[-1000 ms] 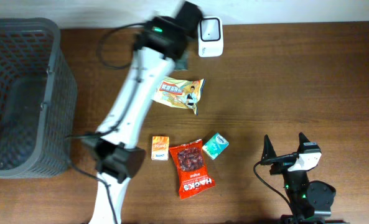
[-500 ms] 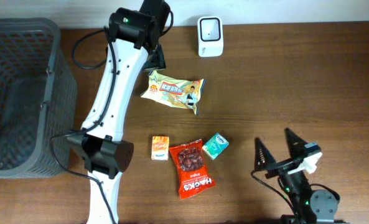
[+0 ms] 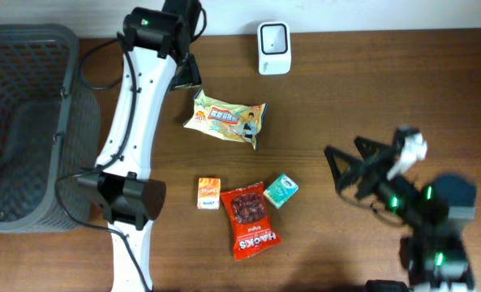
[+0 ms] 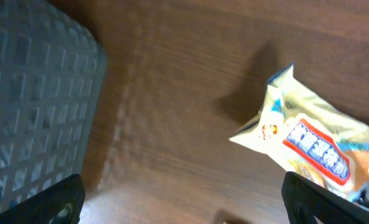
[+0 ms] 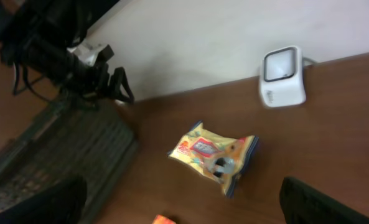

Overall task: Scan the item barcode
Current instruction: 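Reach the right gripper to the yellow bag and grasp it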

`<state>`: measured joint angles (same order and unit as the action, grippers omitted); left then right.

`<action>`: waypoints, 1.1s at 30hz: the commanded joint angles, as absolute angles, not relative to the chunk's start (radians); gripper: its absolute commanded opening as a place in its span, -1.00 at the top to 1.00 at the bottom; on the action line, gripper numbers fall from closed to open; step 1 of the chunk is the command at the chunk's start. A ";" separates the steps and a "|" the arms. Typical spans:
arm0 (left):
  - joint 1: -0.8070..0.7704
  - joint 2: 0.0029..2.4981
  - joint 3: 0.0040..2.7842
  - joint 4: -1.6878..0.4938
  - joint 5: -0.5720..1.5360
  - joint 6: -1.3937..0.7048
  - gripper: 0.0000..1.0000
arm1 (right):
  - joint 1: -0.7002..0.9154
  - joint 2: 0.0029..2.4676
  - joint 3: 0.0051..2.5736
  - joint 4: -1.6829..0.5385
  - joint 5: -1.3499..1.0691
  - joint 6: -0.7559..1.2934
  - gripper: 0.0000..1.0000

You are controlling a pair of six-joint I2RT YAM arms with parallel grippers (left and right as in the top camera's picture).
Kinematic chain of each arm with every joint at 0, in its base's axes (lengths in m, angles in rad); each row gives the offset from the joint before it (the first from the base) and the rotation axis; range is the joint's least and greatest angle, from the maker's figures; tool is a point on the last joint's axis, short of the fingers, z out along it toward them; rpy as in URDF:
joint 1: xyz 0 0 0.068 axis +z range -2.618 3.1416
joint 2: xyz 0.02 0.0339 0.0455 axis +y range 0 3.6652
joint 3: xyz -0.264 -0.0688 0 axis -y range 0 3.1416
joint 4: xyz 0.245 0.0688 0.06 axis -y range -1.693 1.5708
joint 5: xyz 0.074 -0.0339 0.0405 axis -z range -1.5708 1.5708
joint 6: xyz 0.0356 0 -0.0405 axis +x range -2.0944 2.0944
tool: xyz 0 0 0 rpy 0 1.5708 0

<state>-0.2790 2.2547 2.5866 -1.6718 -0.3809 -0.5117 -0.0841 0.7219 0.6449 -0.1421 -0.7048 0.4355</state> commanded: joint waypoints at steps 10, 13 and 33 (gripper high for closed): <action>-0.245 2.263 2.585 -1.685 -0.336 -0.499 -0.98 | 0.185 1.786 0.927 0.224 -0.893 0.624 -0.97; -0.245 2.265 2.585 -1.688 -0.336 -0.499 -0.99 | 0.247 1.977 0.929 0.426 -0.849 0.760 -0.97; -0.245 2.265 2.585 -1.688 -0.336 -0.499 -0.98 | 0.327 1.963 1.007 0.168 -0.437 0.648 0.92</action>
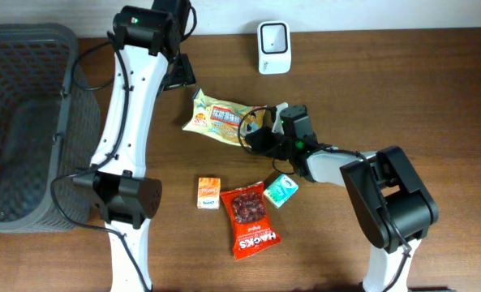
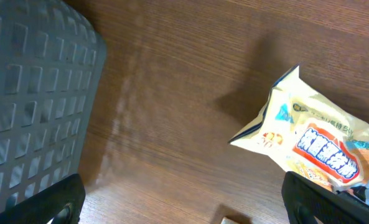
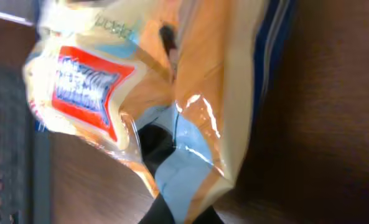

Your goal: Scan the item barcode

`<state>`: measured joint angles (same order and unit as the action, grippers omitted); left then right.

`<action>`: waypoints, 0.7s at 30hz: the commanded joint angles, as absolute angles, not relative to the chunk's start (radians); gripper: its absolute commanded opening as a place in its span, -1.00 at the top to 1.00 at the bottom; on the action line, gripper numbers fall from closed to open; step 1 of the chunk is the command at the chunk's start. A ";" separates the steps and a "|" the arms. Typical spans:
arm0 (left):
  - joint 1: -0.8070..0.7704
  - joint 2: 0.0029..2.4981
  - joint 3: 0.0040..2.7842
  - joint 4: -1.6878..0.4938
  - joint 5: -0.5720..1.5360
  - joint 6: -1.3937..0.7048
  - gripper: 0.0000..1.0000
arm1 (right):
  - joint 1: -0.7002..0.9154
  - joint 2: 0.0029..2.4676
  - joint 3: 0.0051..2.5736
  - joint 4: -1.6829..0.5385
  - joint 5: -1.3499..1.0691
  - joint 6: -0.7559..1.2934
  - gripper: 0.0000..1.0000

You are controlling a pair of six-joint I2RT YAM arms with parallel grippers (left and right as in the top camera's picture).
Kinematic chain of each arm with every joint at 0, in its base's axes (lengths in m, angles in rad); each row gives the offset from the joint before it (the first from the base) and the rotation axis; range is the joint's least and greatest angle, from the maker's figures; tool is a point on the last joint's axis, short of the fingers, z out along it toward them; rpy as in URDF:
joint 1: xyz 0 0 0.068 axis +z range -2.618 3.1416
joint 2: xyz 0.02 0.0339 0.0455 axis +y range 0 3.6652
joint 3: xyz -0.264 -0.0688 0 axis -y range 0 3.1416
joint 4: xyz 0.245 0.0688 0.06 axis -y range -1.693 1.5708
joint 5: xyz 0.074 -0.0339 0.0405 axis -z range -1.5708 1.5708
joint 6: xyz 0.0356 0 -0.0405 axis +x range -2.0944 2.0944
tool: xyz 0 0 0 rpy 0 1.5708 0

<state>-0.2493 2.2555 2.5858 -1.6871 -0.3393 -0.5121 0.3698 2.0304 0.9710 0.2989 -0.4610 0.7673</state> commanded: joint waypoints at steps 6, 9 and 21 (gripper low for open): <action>-0.245 2.267 2.585 -1.685 -0.336 -0.499 -0.98 | 0.324 1.682 1.304 -0.577 0.073 0.315 0.92; -0.245 2.270 2.585 -1.685 -0.336 -0.499 -0.98 | 0.366 1.637 1.415 -0.804 0.374 0.257 0.92; -0.246 2.276 2.585 -1.688 -0.334 -0.499 -0.98 | 0.381 1.654 1.431 -0.929 0.266 0.293 0.92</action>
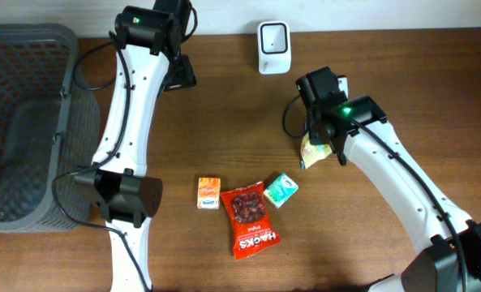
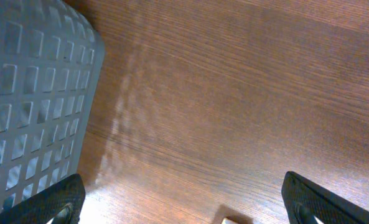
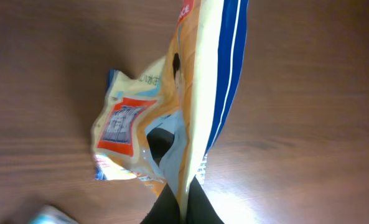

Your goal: Scan the item barcode

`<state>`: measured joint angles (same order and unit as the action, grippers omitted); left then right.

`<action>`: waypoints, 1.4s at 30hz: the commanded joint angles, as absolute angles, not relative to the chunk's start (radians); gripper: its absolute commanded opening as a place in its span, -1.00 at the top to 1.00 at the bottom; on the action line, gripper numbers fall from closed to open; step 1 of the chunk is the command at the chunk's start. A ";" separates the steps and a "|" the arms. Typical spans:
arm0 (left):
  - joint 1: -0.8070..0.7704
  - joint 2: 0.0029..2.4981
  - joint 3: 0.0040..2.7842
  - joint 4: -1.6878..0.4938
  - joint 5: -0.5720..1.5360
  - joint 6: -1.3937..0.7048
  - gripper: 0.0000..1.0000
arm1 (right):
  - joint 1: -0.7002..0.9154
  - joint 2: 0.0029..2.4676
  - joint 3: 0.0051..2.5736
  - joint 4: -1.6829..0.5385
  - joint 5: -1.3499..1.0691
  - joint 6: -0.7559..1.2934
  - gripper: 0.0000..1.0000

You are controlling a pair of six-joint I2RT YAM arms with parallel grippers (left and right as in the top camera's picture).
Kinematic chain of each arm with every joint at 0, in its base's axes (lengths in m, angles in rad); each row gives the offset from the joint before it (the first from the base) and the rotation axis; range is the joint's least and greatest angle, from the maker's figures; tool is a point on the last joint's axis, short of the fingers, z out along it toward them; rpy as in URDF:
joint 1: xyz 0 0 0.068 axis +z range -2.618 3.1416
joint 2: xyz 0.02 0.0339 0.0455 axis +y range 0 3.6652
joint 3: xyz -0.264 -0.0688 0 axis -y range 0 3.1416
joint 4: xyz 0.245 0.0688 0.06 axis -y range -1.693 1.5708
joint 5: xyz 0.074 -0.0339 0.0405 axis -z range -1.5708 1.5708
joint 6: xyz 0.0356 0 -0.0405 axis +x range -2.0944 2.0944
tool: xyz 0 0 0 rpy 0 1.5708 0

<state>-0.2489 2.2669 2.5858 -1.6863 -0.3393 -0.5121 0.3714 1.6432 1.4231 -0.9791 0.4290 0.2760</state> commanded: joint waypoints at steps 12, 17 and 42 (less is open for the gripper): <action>-0.248 2.276 2.511 -1.617 0.005 -0.339 -0.28 | 0.472 1.766 1.725 -1.136 0.373 0.383 0.92; -0.281 2.276 2.184 -1.377 0.416 -0.192 0.96 | 0.469 1.776 1.822 -1.161 0.246 0.380 0.92; -0.452 2.276 1.705 -0.702 0.500 -0.348 1.00 | 0.469 1.871 1.822 -0.978 -0.071 0.499 -0.70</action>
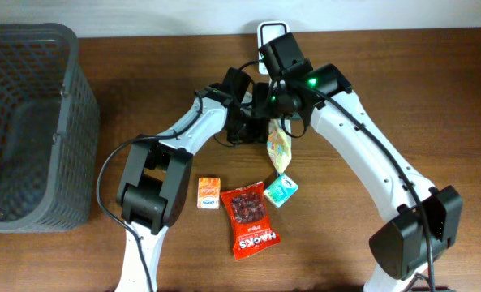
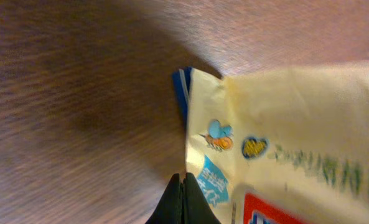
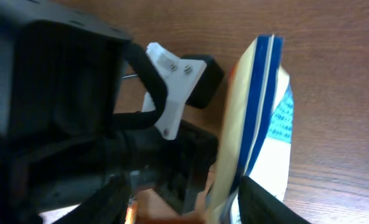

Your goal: Scan the item barcode

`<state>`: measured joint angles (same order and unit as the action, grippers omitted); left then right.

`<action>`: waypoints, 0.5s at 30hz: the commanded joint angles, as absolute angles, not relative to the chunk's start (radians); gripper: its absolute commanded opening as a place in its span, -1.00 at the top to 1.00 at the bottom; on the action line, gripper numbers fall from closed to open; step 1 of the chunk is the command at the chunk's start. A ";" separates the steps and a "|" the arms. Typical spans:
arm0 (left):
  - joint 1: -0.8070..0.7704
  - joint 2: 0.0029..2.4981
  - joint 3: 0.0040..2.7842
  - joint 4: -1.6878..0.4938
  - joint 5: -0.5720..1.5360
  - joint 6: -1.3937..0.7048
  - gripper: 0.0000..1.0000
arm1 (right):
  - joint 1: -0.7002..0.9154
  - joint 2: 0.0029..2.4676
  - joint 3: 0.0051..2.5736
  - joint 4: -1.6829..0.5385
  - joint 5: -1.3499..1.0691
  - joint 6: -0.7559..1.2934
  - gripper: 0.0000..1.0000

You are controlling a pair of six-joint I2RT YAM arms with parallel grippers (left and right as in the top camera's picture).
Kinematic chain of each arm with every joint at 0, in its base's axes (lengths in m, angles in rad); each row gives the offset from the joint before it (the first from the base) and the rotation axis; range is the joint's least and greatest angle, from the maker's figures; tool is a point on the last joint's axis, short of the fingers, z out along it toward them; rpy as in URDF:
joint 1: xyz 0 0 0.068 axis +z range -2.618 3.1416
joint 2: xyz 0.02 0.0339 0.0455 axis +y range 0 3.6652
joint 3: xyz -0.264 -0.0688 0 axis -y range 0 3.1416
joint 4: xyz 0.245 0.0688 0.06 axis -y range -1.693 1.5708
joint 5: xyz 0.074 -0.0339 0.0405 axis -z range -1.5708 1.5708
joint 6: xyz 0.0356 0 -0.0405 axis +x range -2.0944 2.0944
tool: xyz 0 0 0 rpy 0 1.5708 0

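Note:
The yellow snack bag [image 1: 279, 152] hangs on edge just in front of the white scanner [image 1: 264, 30], which my right arm partly covers. My left gripper [image 2: 184, 186] is shut, its tips pinching the bag's [image 2: 277, 137] blue-trimmed edge. My right gripper [image 3: 187, 202] stands open with its fingers wide apart; the bag [image 3: 252, 124] stands between them, and the left gripper's black body is close beside it. In the overhead view both grippers meet at the bag, the left [image 1: 256, 128] from the left and the right [image 1: 277, 134] from above.
A dark mesh basket [image 1: 70, 122] fills the left end of the table. In front of the bag lie an orange box [image 1: 209, 192], a red snack pouch [image 1: 252, 221] and a small teal packet [image 1: 281, 189].
My left arm has come from the back left, by the basket, to the middle and shut on the bag's edge. My right gripper has moved left with the bag and now stands open around it.
The bag lay flat in front of the scanner, with the left gripper open above its left end and the right arm far off. Then the right gripper was shut on its right end, then held it lifted at the right. Now the left gripper holds it near the scanner.

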<state>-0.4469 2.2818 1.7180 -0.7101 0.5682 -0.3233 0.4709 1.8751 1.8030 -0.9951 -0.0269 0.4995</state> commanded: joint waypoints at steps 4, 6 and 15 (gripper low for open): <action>-0.450 2.276 1.705 -0.735 0.321 -0.348 1.00 | 0.364 1.843 1.906 -1.064 -0.072 0.450 -0.97; -0.442 2.275 1.708 -0.767 0.223 -0.348 1.00 | 0.294 1.839 1.940 -1.116 -0.091 0.449 -0.97; -0.329 2.275 1.985 -1.119 0.056 -0.343 1.00 | 0.065 1.914 1.773 -1.156 -0.099 0.370 -0.68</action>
